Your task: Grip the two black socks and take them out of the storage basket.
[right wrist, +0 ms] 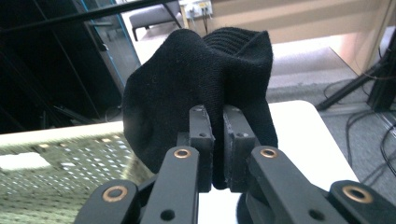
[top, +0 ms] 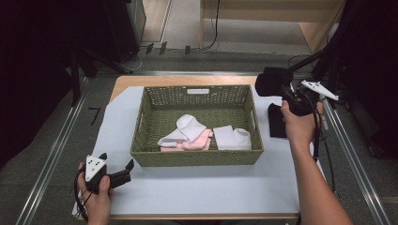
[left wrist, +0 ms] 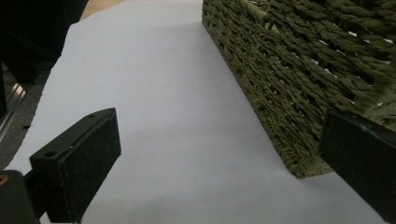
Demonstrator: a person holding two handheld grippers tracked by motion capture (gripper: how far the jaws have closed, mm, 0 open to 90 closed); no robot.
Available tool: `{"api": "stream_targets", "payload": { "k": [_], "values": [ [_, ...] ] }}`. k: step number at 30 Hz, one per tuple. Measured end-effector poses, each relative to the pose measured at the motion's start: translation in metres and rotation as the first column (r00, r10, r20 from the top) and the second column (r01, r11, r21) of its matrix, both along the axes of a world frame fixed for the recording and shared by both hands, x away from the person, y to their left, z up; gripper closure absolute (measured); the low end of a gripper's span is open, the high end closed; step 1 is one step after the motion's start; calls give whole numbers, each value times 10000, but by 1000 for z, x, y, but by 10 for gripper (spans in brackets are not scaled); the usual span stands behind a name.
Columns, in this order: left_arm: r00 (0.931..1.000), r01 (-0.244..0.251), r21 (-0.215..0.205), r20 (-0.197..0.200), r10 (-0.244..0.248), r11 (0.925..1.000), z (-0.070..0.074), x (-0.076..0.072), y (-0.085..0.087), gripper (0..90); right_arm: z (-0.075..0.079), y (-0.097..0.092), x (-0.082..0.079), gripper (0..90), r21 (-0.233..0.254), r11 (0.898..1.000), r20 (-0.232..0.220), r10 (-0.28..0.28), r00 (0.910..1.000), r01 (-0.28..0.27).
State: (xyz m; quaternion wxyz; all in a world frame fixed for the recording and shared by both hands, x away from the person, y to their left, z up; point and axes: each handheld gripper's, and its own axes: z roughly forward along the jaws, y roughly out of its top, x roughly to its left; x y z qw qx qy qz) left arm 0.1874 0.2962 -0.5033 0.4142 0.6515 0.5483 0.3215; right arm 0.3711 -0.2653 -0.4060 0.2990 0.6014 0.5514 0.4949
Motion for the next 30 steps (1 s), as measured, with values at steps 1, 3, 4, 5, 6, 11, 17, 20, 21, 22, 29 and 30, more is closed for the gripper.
{"api": "stream_targets", "payload": {
  "k": [1, 3, 4, 5, 6, 11, 17, 20, 21, 22, 29, 30],
  "values": [
    [10000, -7, 1, 13, 7, 10000, 0, 0, 0, 5, -3, -2, 0, 850, -5, 10000, -89, -45, 10000, 45],
    [10000, -17, -9, 15, 17, 10000, 0, 0, 0, 5, -9, -5, -1, 850, -84, 9999, -190, -87, 9998, 86],
    [10000, -17, -12, 14, 18, 10000, 0, 0, 0, 5, -12, -6, -1, 849, -86, 9999, -270, -113, 9996, 111],
    [10000, -12, -7, 4, 12, 10000, 0, 0, 0, 5, -15, -7, -1, 849, -85, 9999, -346, -136, 9993, 133],
    [10000, -13, -1, 6, 13, 10000, 0, 0, 0, 5, -19, -9, -2, 849, -113, 9998, -430, -172, 9989, 167],
    [10000, -30, -1, -2, 30, 10000, 0, 0, 0, 5, -34, -16, -3, 849, -187, 9994, -788, -295, 9965, 281],
    [10000, -52, -27, -17, 51, 10000, 0, 0, 0, 5, -48, -17, -6, 848, -317, 9992, -1106, -291, 9934, 258],
    [10000, -49, -33, -13, 49, 10000, 0, 0, 1, 5, -54, -19, -8, 846, -334, 9991, -1214, -298, 9922, 259],
    [10000, -62, -52, -1, 62, 10000, 0, 0, 0, 5, -56, -19, -9, 846, -325, 9991, -1301, -317, 9910, 277],
    [10000, -64, -54, -1, 64, 10000, 0, 0, 0, 5, -58, -20, -9, 845, -339, 9991, -1356, -310, 9903, 266],
    [9999, -116, -70, -10, 116, 9999, 0, 0, 1, 5, -70, -28, -13, 683, 29, 9993, -1478, -357, 9884, 365],
    [9999, -121, -74, -13, 121, 9999, 0, 0, 1, 5, -71, -29, -13, 629, -62, 9992, -1326, -401, 9904, 396]
  ]
}}
